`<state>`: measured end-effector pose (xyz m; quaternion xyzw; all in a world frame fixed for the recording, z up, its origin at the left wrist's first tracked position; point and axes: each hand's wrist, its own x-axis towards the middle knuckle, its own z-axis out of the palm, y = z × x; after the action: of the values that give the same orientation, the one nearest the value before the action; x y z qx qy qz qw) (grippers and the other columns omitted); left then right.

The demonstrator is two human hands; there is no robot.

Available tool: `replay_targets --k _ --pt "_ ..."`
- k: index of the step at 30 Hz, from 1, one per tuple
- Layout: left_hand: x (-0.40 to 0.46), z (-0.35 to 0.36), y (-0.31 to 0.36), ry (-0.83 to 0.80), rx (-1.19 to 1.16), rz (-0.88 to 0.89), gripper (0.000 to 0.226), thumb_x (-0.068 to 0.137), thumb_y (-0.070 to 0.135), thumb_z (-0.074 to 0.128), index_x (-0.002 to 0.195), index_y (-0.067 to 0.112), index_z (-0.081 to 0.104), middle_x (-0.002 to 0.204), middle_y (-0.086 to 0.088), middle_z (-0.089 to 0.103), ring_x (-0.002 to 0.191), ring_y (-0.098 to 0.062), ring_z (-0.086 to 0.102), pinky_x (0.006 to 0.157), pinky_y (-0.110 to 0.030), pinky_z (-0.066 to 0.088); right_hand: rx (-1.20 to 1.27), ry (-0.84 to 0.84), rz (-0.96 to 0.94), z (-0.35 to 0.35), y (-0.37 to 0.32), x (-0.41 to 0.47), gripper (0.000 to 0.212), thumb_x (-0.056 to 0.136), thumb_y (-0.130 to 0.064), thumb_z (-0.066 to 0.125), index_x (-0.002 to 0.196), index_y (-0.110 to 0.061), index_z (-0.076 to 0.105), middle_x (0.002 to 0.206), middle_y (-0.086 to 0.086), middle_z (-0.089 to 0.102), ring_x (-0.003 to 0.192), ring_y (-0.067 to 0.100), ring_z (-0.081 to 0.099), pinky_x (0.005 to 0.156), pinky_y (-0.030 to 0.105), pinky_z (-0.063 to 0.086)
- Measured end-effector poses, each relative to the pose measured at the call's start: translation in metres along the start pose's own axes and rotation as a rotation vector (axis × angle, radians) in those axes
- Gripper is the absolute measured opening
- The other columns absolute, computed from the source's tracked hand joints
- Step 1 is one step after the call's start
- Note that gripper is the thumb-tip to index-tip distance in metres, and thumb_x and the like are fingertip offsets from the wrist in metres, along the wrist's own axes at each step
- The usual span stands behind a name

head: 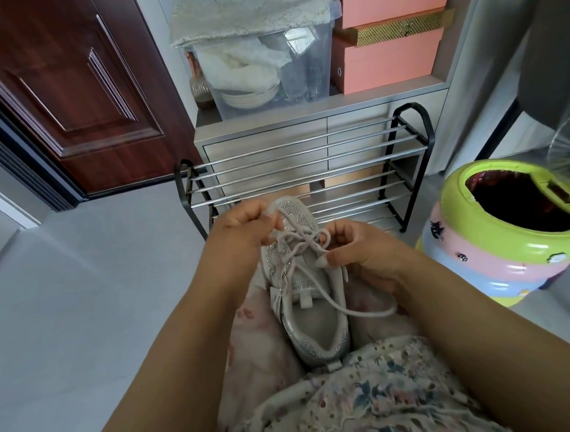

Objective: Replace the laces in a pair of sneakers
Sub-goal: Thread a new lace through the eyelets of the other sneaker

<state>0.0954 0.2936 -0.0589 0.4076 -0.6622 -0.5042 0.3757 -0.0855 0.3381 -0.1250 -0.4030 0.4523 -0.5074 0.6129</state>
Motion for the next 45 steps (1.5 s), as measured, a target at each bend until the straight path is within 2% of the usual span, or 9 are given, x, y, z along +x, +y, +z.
replay_targets --k 6,14,18,20,26,28,34,38,45 --pt "-0.002 -0.005 0.012 -0.049 -0.455 -0.022 0.034 0.095 0.010 0.046 0.063 0.009 0.057 0.056 -0.004 0.041 0.049 -0.014 0.035 0.052 -0.025 0.042 -0.030 -0.014 0.056 0.000 -0.003 -0.002 0.032 0.054 0.003 0.076 0.076 -0.012 0.058 0.070 0.004 0.060 0.062 0.015 0.057 0.059 0.023 0.048" --pt "-0.002 -0.013 0.022 -0.039 -0.725 -0.093 0.019 0.084 0.025 0.047 0.071 0.012 0.050 0.054 0.002 0.037 0.046 -0.010 0.031 0.048 -0.022 0.037 -0.117 0.084 0.085 0.001 -0.003 -0.001 0.041 0.054 -0.008 0.085 0.083 -0.014 0.057 0.072 0.001 0.058 0.066 0.016 0.052 0.066 0.031 0.039" --pt "-0.001 -0.024 0.035 -0.049 -0.862 -0.017 0.018 0.085 0.029 0.046 0.075 0.015 0.050 0.054 0.005 0.036 0.047 -0.008 0.030 0.049 -0.022 0.036 -0.262 0.289 -0.132 0.010 -0.017 -0.008 0.026 0.075 -0.004 0.074 0.088 -0.014 0.055 0.070 -0.002 0.049 0.057 0.006 0.045 0.053 0.016 0.039" --pt "-0.001 -0.024 0.040 -0.075 -0.910 0.016 0.020 0.087 0.030 0.044 0.076 0.015 0.049 0.054 0.006 0.037 0.047 -0.007 0.030 0.050 -0.021 0.036 -0.332 0.285 -0.252 0.020 -0.028 -0.014 0.016 0.078 -0.011 0.073 0.085 -0.014 0.060 0.069 -0.001 0.050 0.059 0.007 0.045 0.056 0.016 0.040" --pt "-0.004 -0.014 0.049 -0.129 -0.982 0.049 0.020 0.089 0.030 0.042 0.078 0.014 0.049 0.055 0.005 0.036 0.048 -0.008 0.029 0.050 -0.021 0.035 -0.802 0.002 -0.347 0.050 -0.037 -0.029 0.010 0.084 -0.037 0.066 0.086 -0.027 0.065 0.070 -0.004 0.053 0.059 0.010 0.047 0.057 0.023 0.041" --pt "-0.004 -0.015 0.048 -0.104 -0.998 0.052 0.020 0.089 0.030 0.043 0.078 0.015 0.049 0.054 0.006 0.036 0.047 -0.007 0.029 0.051 -0.021 0.035 -0.879 -0.011 -0.399 0.049 -0.035 -0.029 0.009 0.086 -0.036 0.064 0.078 -0.033 0.062 0.074 -0.005 0.054 0.066 0.010 0.050 0.061 0.020 0.040" --pt "-0.005 -0.016 0.040 -0.030 -1.034 0.037 0.018 0.089 0.028 0.044 0.078 0.015 0.049 0.056 0.005 0.036 0.049 -0.008 0.032 0.054 -0.021 0.039 -0.863 0.002 -0.400 0.049 -0.038 -0.031 0.022 0.092 -0.034 0.053 0.079 -0.020 0.063 0.071 -0.010 0.053 0.067 0.003 0.050 0.061 0.014 0.039" --pt "-0.006 -0.015 0.036 0.022 -1.048 0.031 0.014 0.085 0.026 0.048 0.077 0.015 0.050 0.058 0.004 0.036 0.050 -0.009 0.033 0.057 -0.023 0.041 -0.890 0.019 -0.373 0.051 -0.039 -0.032 0.022 0.089 -0.043 0.052 0.082 -0.023 0.060 0.070 -0.006 0.056 0.063 0.008 0.050 0.058 0.021 0.041" --pt "-0.005 -0.016 0.030 0.079 -0.998 -0.005 0.010 0.082 0.022 0.052 0.079 0.012 0.054 0.063 0.001 0.043 0.055 -0.010 0.040 0.066 -0.025 0.043 -1.022 0.061 -0.432 0.055 -0.038 -0.031 0.023 0.094 -0.033 0.051 0.085 -0.018 0.065 0.072 -0.007 0.058 0.072 0.010 0.052 0.061 0.022 0.039"
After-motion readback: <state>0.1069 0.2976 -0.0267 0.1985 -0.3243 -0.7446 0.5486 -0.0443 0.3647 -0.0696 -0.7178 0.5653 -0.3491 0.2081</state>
